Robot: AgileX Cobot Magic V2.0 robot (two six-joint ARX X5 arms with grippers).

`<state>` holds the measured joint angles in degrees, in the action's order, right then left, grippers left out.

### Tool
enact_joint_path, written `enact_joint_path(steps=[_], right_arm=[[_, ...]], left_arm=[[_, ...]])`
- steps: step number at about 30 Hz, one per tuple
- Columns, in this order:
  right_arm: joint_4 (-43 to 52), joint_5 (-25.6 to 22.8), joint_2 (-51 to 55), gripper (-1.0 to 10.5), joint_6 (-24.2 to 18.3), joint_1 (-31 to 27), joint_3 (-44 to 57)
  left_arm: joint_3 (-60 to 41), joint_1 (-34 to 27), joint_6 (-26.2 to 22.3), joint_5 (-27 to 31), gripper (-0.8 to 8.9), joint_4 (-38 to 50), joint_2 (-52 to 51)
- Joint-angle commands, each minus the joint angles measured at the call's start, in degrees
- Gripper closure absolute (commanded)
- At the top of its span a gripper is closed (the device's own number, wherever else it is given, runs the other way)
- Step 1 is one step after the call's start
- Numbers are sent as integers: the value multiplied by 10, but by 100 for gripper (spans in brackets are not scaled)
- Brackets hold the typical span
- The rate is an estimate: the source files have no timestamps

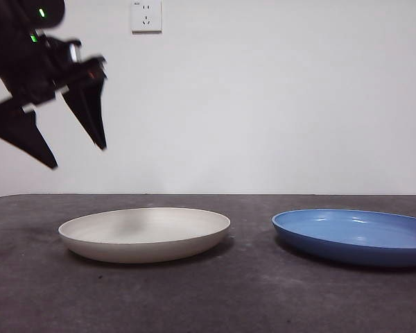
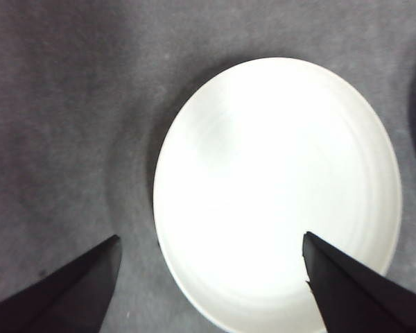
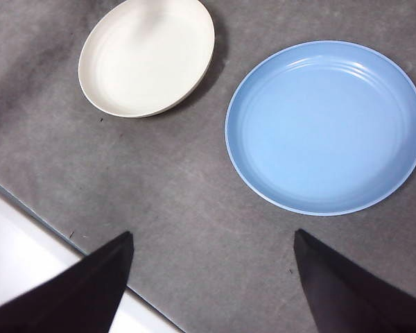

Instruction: Pick up the white plate, put it on the blue plate, put it on desk

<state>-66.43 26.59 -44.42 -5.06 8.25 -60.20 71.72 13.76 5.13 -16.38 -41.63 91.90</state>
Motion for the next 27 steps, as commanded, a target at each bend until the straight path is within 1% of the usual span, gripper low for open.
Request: enact_joint_path(steps=[1, 6, 16, 27], right_arm=[[6, 0, -5, 573, 6, 3, -9], [5, 0, -5, 573, 6, 3, -9], [6, 0, -5, 573, 6, 3, -9], [8, 0, -5, 573, 6, 3, -9]], left_arm=[[13, 5, -1, 6, 409, 14, 35], [13, 9, -12, 31, 409, 27, 73], [13, 9, -14, 31, 409, 61, 109], [13, 9, -14, 31, 410, 69, 128]])
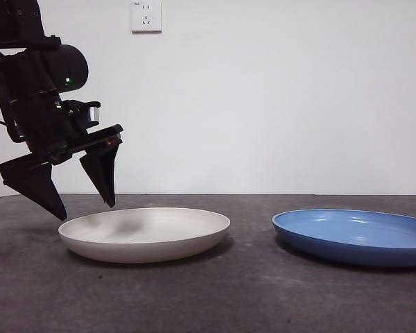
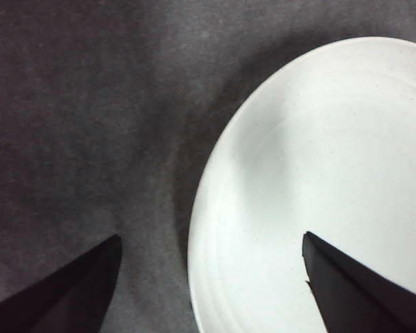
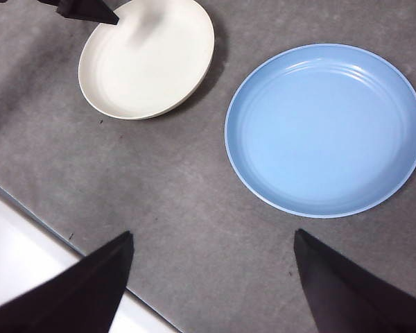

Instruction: Pick up the white plate, put it on the blue plate, put it on desk

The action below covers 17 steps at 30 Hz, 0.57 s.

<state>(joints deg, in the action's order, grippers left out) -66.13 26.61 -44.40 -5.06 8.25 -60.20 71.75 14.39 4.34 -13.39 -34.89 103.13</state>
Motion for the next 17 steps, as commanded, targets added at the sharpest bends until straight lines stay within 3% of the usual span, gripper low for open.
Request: enact_joint_path(steps=[1, 8, 17], right_arm=[[5, -1, -5, 573, 6, 3, -9], [5, -1, -5, 573, 5, 3, -9], [5, -1, -5, 573, 5, 3, -9]], left_arm=[[13, 3, -6, 0, 411, 1, 18], [13, 3, -6, -4, 418, -5, 30], [13, 3, -5, -3, 603, -12, 31]])
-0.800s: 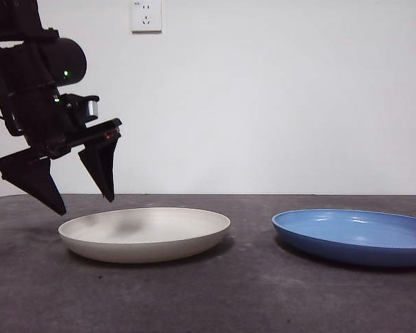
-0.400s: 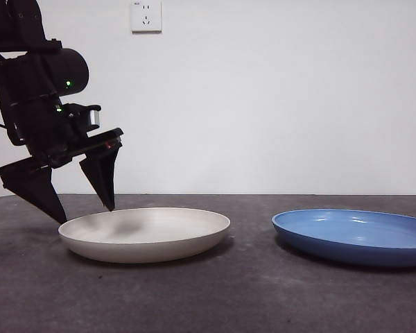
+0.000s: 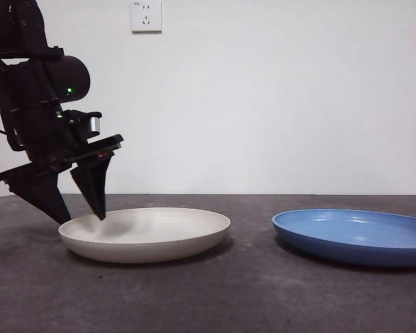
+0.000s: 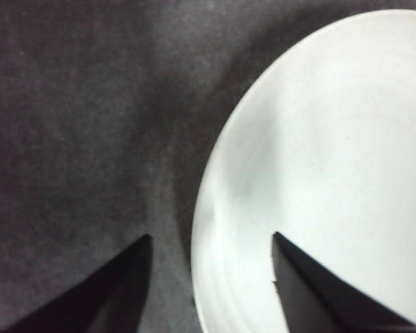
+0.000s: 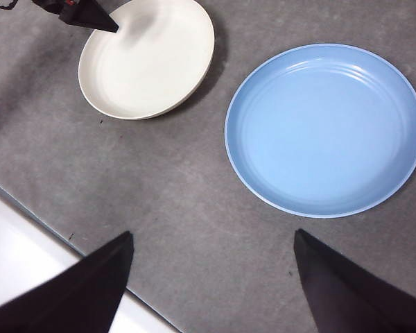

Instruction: Pick up the white plate, put it on the blue plate, put it on desk

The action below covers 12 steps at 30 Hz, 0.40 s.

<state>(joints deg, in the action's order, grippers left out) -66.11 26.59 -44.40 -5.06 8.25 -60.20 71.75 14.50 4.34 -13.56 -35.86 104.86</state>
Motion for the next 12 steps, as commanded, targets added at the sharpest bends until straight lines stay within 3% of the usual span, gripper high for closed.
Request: enact_joint_path(steps=[1, 7, 12], right_arm=[[5, -1, -5, 573, 5, 3, -9], [5, -1, -5, 573, 5, 3, -9], [5, -1, -5, 573, 5, 3, -9]], left_arm=[[13, 2, -5, -2, 603, -5, 15], [13, 3, -4, -2, 607, -19, 27], [13, 3, -4, -2, 696, -15, 27]])
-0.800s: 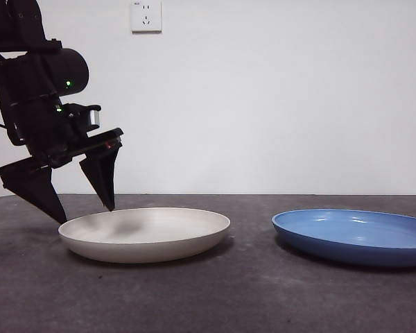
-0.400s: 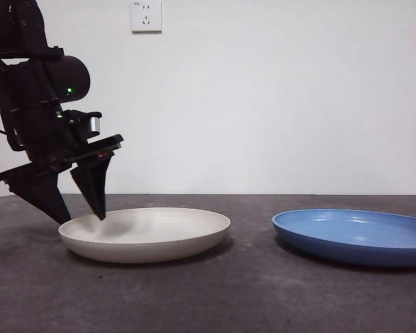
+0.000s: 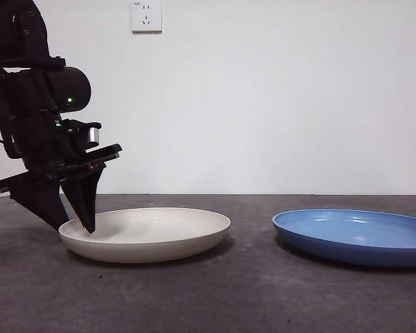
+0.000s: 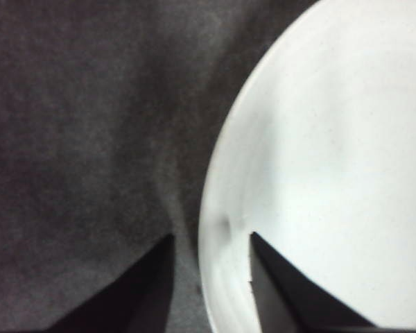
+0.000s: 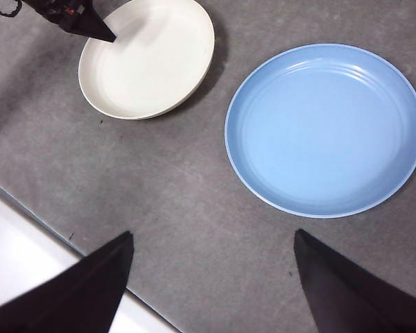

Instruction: Pick up the white plate, put it on the blue plate, put it on desk

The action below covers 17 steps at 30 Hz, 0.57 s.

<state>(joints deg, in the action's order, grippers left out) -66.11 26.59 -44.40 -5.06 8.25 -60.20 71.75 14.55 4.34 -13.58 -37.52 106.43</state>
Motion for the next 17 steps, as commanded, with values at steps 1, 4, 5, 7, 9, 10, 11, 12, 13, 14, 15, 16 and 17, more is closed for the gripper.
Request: enact_joint_path(steps=[1, 4, 5, 7, 9, 10, 11, 12, 13, 14, 15, 16, 17], right_arm=[[5, -1, -5, 573, 5, 3, -9], [5, -1, -5, 573, 5, 3, -9], [5, -1, -5, 573, 5, 3, -9], [5, -1, -5, 573, 5, 3, -9], [5, -1, -5, 573, 5, 3, -9], [5, -1, -5, 573, 5, 3, -9], [5, -1, -5, 573, 5, 3, -9], [5, -1, -5, 573, 5, 3, -9], [5, -1, -5, 573, 5, 3, -9], [5, -4, -5, 573, 5, 3, -9], [5, -10, -5, 573, 5, 3, -9], [5, -15, -5, 573, 5, 3, -9], [4, -21, -5, 573, 6, 3, -9]], left_arm=[[13, 3, -4, -2, 696, 2, 11], [13, 3, -4, -2, 775, 2, 11], [13, 3, -3, -2, 806, 2, 11], [15, 3, -2, -2, 804, 0, 10], [20, 3, -2, -2, 804, -5, 10], [23, 3, -2, -2, 804, -7, 10], [28, 3, -2, -2, 804, -11, 9], [33, 3, -2, -2, 804, -15, 7], [38, 3, -2, -2, 804, -18, 5], [44, 5, -2, -2, 804, -21, 0], [48, 6, -2, -2, 804, -22, -4], [51, 7, -2, -2, 804, -23, -11], [56, 8, -1, -2, 804, -23, -21]])
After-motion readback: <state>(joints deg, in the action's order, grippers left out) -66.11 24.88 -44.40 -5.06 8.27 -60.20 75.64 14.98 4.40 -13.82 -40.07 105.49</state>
